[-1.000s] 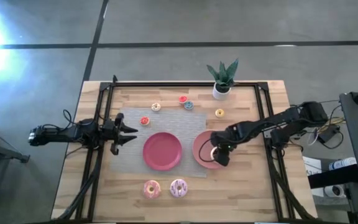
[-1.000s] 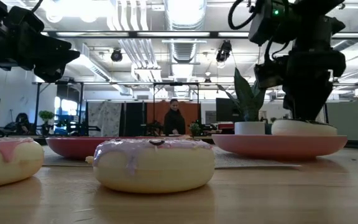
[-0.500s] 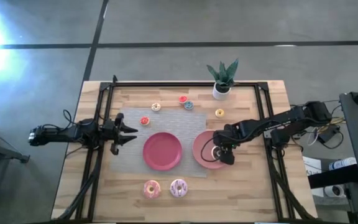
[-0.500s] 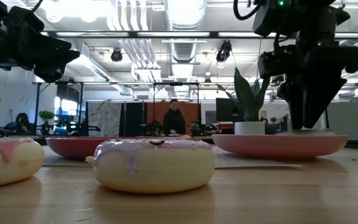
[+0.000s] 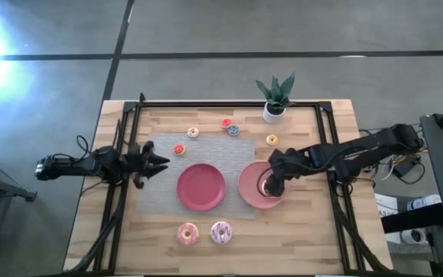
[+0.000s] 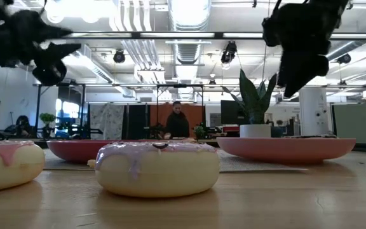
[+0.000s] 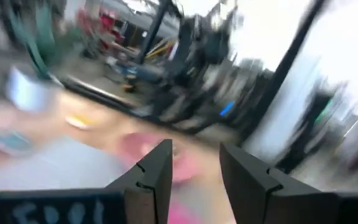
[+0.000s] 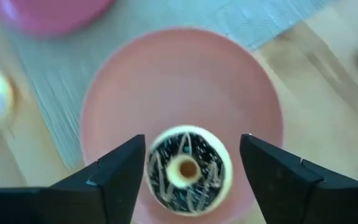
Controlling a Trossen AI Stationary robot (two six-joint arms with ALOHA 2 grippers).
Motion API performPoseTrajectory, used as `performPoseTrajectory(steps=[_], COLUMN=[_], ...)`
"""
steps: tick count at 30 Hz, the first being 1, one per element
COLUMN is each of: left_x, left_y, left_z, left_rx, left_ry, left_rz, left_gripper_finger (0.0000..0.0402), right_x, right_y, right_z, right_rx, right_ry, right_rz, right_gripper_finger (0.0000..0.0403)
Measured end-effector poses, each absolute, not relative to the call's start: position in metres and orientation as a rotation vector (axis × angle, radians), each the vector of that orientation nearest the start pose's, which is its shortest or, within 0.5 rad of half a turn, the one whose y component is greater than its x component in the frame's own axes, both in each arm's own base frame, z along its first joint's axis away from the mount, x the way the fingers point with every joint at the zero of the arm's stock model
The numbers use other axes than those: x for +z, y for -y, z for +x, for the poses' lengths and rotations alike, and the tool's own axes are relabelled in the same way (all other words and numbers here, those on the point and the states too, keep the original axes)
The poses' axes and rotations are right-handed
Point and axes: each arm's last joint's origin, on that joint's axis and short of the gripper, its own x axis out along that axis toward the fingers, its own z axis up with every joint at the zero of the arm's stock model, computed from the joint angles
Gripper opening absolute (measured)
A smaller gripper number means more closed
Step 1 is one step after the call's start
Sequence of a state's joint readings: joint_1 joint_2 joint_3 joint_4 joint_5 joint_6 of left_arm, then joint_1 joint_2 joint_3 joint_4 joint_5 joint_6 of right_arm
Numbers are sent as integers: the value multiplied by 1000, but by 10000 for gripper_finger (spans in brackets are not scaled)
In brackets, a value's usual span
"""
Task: Pick & Place donuts
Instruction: Put the large pink donut on the light pink plate
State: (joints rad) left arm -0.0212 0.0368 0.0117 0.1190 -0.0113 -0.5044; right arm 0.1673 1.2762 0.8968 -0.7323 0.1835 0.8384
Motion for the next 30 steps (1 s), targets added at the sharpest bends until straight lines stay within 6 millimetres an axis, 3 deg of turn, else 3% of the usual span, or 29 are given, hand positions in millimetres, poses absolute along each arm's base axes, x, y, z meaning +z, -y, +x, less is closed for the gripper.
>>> performPoseTrajectory(steps=[4,8,20,23,27,30], left_x=[183,184,184,193,211,232], left_y=[2,1,-4,0,1,5], left_z=[98,98,98,98,100,114], left_rx=[-90,-108,49,30,185,234], left_ry=[142,155,244,110,-142,-300], left_rz=[-986,-1221,-1252,-1255,-1179,-1104], left_gripper_finger=[108,108,108,108,108,108], right_x=[235,231,231,232,232,230], right_y=[-35,-36,-37,-36,-32,-27], right_z=[237,242,254,253,252,252], right_rx=[-537,-594,-588,-583,-555,-510], right_ry=[-979,-978,-992,-989,-1007,-1040], right_rz=[681,753,730,727,691,659], right_gripper_finger=[251,251,246,246,246,246])
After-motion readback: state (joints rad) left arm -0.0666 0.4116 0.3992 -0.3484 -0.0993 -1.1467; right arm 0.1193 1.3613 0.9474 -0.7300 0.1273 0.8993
